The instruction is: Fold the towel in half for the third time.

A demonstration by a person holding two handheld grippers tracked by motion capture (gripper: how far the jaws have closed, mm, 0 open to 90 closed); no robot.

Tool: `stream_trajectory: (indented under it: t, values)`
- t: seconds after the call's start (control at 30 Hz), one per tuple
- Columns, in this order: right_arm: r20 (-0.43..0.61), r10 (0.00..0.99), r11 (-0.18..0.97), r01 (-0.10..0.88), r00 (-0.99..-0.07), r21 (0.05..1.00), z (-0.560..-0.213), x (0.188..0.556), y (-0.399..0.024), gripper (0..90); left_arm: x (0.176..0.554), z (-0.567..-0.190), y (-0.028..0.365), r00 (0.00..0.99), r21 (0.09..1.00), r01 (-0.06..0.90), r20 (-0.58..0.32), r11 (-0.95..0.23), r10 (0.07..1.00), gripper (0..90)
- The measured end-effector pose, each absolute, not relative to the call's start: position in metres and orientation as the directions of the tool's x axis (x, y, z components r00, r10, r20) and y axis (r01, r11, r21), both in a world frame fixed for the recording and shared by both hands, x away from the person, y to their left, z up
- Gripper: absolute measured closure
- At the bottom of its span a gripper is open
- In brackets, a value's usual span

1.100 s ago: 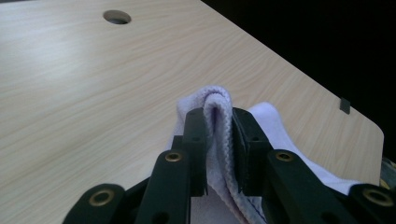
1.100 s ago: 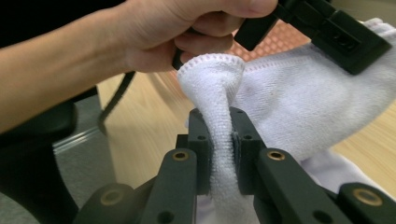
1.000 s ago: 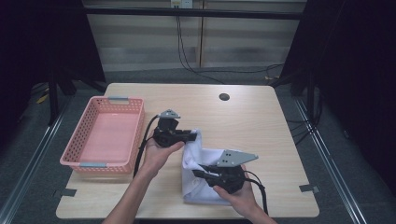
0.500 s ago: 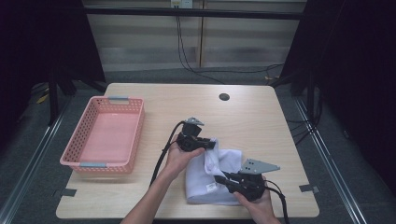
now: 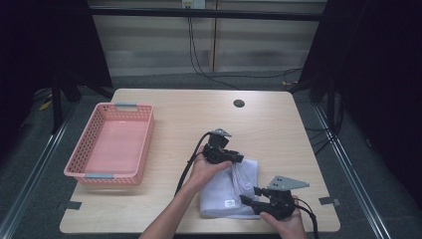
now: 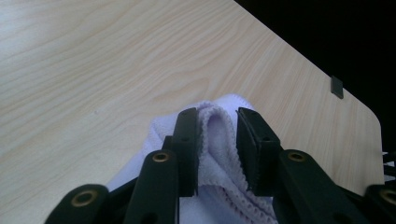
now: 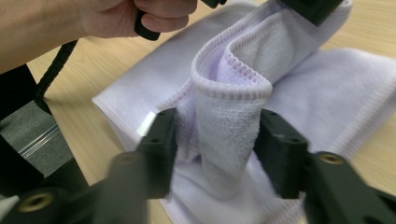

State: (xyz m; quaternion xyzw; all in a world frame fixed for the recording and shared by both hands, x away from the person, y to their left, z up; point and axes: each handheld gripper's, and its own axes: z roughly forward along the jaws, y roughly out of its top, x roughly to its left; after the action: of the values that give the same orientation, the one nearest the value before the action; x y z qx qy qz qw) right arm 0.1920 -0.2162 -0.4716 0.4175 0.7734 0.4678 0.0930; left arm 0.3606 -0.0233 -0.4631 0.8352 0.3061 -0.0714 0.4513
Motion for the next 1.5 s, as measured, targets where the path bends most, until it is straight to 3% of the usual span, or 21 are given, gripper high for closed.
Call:
stream_trajectory:
  t: [0.1, 0.3, 0.4, 0.47, 0.6, 0.7, 0.93, 1.03, 1.17, 1.23, 1.37, 1.5]
  values:
    - [0.237, 0.751, 0.216, 0.568, -0.617, 0.794, -0.472, 0.189, -0.223, 35.4, 0.359, -0.463, -0.027, 0.807, 0.726, 0.571, -0.411, -0.385, 0.424, 62.1]
    - [0.221, 0.747, 0.196, 0.526, -0.627, 0.827, -0.457, 0.187, -0.233, 28.4, 0.355, -0.448, -0.015, 0.82, 0.767, 0.537, -0.376, -0.352, 0.432, 38.6]
    - [0.234, 0.756, 0.166, 0.524, -0.612, 0.835, -0.449, 0.196, -0.237, 26.4, 0.354, -0.436, 0.006, 0.809, 0.786, 0.532, -0.363, -0.314, 0.463, 36.5]
    - [0.223, 0.766, 0.157, 0.512, -0.603, 0.844, -0.444, 0.206, -0.237, 26.9, 0.351, -0.433, 0.02, 0.807, 0.787, 0.53, -0.353, -0.316, 0.474, 38.0]
    - [0.201, 0.785, 0.167, 0.512, -0.586, 0.842, -0.438, 0.233, -0.233, 26.5, 0.338, -0.437, 0.042, 0.831, 0.775, 0.504, -0.315, -0.382, 0.458, 53.6]
    - [0.167, 0.797, 0.209, 0.524, -0.581, 0.826, -0.435, 0.262, -0.223, 25.0, 0.322, -0.443, 0.054, 0.841, 0.76, 0.501, -0.316, -0.414, 0.438, 59.2]
    - [0.128, 0.816, 0.27, 0.568, -0.563, 0.777, -0.445, 0.315, -0.197, 23.9, 0.271, -0.46, 0.066, 0.874, 0.725, 0.469, -0.301, -0.504, 0.381, 53.2]
    - [0.109, 0.831, 0.304, 0.609, -0.546, 0.732, -0.458, 0.324, -0.193, 32.1, 0.255, -0.47, 0.071, 0.879, 0.704, 0.464, -0.29, -0.537, 0.378, 48.3]
    - [0.094, 0.845, 0.307, 0.622, -0.526, 0.72, -0.464, 0.318, -0.199, 71.4, 0.248, -0.48, 0.076, 0.874, 0.691, 0.475, -0.3, -0.545, 0.382, 43.3]
    - [0.09, 0.847, 0.299, 0.611, -0.523, 0.733, -0.463, 0.312, -0.206, 77.6, 0.248, -0.482, 0.074, 0.868, 0.681, 0.486, -0.304, -0.549, 0.392, 40.8]
    - [0.094, 0.852, 0.299, 0.626, -0.515, 0.72, -0.473, 0.305, -0.219, 78.1, 0.242, -0.485, 0.067, 0.878, 0.682, 0.466, -0.279, -0.563, 0.389, 34.3]
    - [0.111, 0.845, 0.298, 0.633, -0.523, 0.715, -0.492, 0.305, -0.228, 72.9, 0.239, -0.486, 0.07, 0.89, 0.69, 0.447, -0.275, -0.57, 0.365, 28.1]
